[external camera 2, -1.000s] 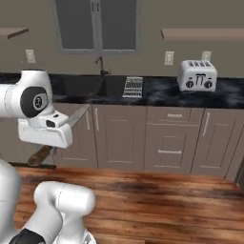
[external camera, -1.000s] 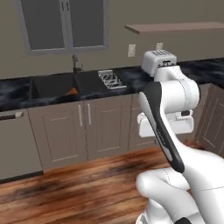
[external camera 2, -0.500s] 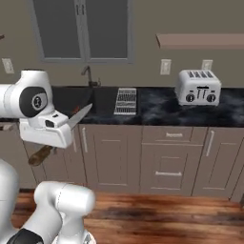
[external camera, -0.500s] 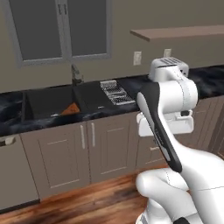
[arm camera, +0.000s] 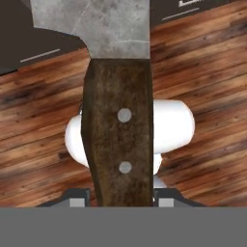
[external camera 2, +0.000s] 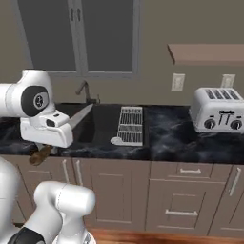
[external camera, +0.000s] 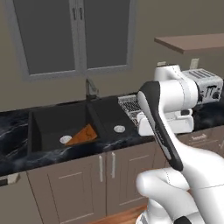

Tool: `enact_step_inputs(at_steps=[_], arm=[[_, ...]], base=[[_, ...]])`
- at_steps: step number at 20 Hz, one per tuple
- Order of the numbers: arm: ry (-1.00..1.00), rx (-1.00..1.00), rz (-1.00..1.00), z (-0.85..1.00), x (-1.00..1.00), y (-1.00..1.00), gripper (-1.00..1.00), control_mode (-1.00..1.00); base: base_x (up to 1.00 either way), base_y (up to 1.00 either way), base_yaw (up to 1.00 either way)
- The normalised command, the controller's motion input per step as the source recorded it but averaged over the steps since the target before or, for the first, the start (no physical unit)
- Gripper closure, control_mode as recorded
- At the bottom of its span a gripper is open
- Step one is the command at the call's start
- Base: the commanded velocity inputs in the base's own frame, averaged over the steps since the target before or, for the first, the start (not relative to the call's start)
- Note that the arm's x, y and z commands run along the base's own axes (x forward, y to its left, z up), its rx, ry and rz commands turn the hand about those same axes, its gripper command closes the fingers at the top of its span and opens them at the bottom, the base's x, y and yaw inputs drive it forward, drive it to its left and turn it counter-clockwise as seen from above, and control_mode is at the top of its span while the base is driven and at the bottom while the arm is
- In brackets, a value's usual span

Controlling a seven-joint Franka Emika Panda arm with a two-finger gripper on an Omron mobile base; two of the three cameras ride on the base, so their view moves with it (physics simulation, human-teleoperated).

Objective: Move the cutting board and knife to the sink. Then move spray from the cabinet to the counter.

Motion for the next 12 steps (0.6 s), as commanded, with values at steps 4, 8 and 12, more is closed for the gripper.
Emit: enact_step_inputs(at_steps=[4,8,12], arm=[[0.0,0.0,0.0,0.0,0.0,0.0,1.0,1.0],[0.0,0.0,0.0,0.0,0.0,0.0,1.0,1.0],[0.0,0.0,0.0,0.0,0.0,0.0,1.0,1.0]], base=[[0.79,0.79,0.13],[0.55,0.84,0.12],[0.75,0.61,0.1]])
